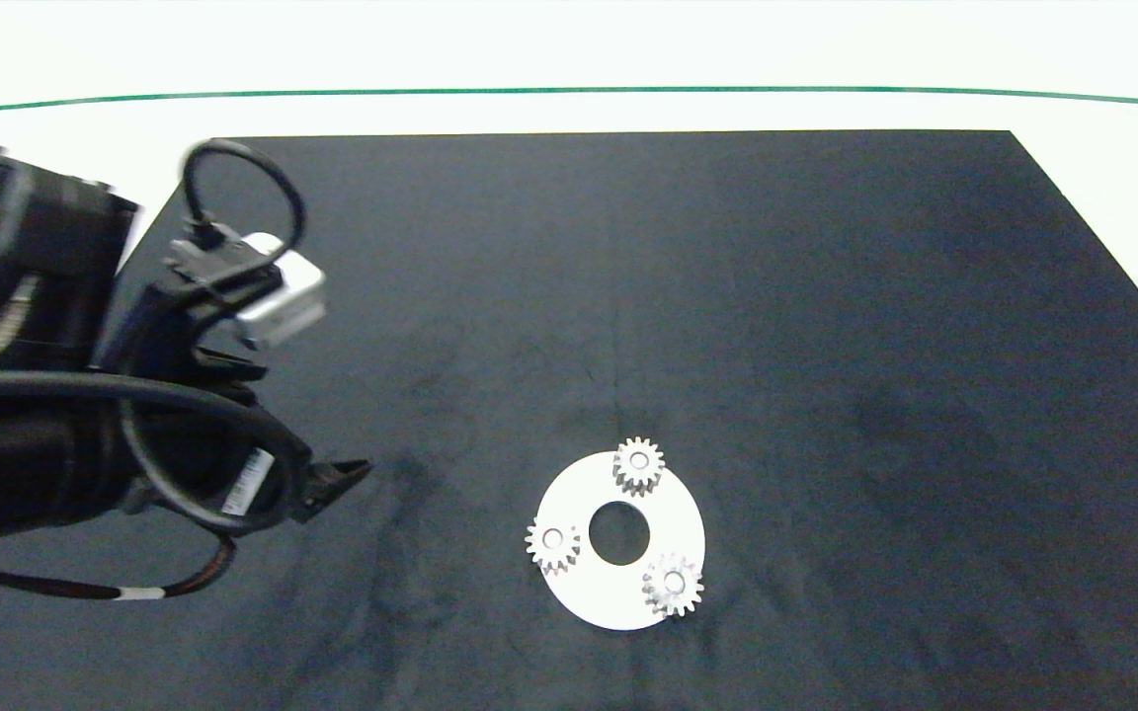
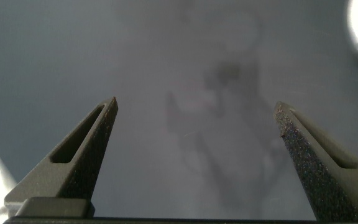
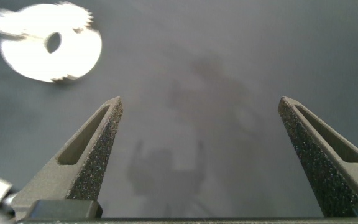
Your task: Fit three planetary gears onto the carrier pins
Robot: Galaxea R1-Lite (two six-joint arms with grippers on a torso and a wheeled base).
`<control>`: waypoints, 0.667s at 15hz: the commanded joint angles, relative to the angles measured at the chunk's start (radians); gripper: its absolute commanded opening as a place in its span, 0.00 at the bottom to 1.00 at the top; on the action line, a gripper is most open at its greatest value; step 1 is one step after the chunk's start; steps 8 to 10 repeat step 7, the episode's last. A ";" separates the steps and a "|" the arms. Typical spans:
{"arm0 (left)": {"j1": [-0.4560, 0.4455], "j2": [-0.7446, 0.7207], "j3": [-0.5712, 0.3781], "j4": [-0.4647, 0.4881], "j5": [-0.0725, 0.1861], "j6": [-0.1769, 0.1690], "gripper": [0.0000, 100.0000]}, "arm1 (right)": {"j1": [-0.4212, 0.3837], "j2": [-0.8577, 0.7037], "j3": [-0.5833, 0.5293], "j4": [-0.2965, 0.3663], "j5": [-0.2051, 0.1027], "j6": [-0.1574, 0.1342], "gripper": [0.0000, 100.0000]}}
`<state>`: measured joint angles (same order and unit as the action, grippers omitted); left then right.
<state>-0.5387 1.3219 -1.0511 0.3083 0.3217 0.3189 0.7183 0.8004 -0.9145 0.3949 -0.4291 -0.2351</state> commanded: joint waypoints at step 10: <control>0.396 -0.753 0.255 -0.046 0.017 -0.018 1.00 | -0.332 -0.356 0.177 0.001 -0.283 -0.059 1.00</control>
